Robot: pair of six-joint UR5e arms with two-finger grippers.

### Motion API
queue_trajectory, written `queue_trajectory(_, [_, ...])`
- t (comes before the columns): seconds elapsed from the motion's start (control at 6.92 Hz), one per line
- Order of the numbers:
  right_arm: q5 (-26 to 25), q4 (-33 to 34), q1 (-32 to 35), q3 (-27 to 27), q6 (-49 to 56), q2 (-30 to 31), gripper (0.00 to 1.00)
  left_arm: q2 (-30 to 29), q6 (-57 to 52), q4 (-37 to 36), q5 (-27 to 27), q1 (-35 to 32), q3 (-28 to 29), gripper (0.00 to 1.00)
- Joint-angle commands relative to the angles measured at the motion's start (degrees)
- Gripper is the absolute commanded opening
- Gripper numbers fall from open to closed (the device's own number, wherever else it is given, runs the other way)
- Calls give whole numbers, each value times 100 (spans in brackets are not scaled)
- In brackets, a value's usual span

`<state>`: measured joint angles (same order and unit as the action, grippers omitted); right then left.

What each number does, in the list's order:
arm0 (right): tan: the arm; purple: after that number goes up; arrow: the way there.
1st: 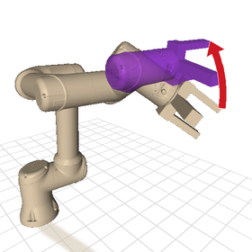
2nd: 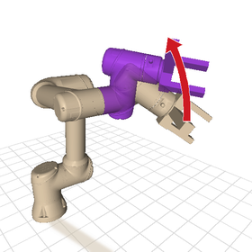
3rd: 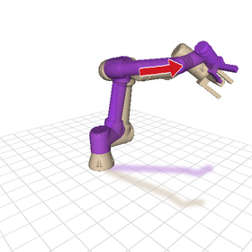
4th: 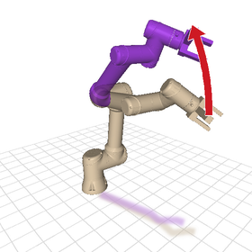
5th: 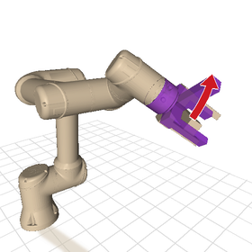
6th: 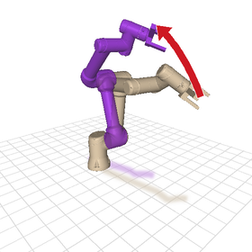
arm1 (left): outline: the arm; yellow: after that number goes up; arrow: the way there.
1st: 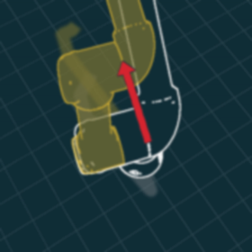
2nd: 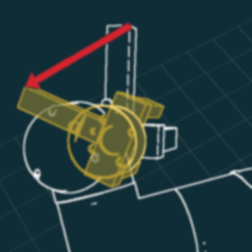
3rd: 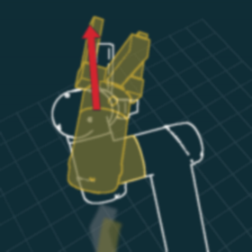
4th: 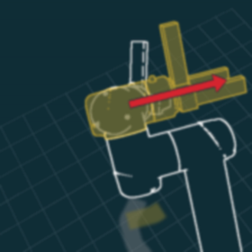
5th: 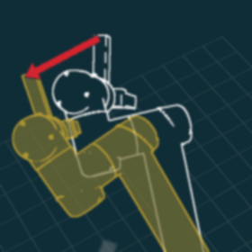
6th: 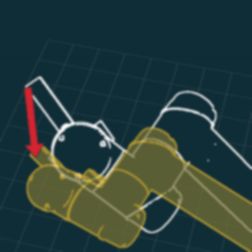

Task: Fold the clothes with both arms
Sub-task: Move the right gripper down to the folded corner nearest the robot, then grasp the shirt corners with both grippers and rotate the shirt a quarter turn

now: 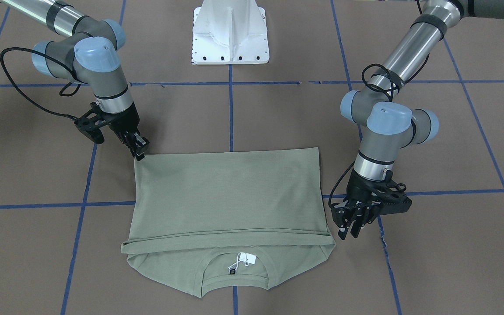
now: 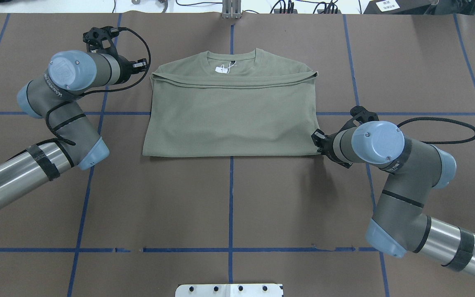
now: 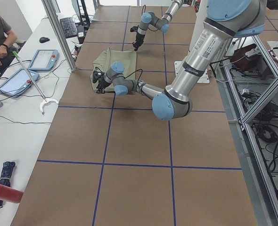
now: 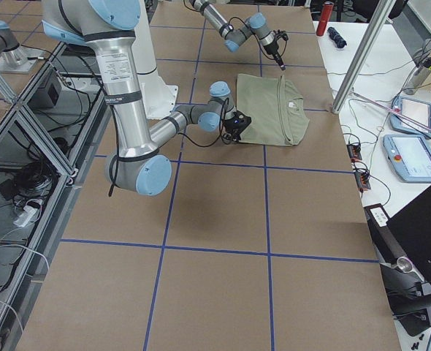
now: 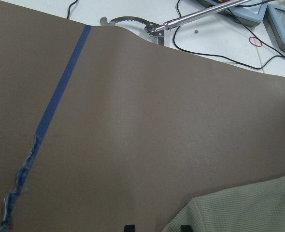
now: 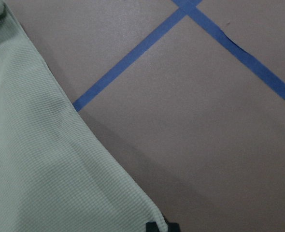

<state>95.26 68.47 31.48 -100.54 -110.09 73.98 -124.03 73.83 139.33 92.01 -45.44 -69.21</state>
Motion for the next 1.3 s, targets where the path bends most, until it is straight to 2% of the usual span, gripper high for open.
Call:
queue_trajectory(0.0, [-8,9,33,-210,40,142,0,10,9,-11,18,-9,-266,43])
queue_trajectory(0.14, [44,18,7,-698,40,491,0,45,44,-11,27,17,-486,43])
queue_trajectory(0.29, [71,35,-176,-1078,23,773,0,289,70,-20,184,122,-940,43])
queue_trajectory(0.43, [71,35,-273,-1160,5,863,0,796,288,-54,707,158,-1502,43])
queue_trajectory(0.58, [71,44,-370,-1300,5,960,0,1306,447,-107,974,158,-2186,43])
queue_trajectory(0.72, [71,44,-553,-1614,-12,1283,0,1415,831,-116,1107,210,-2419,48])
queue_trajectory(0.87, [63,44,-825,-1913,-126,1591,0,1416,1018,-108,1404,298,-2465,58])
queue_trajectory(1.01, [80,44,-1141,-2055,-196,1681,0,1416,1298,-108,1468,508,-2605,64])
queue_trajectory(1.16, [141,53,-1397,-2214,-293,1769,0,1416,1605,-108,1451,727,-2649,65])
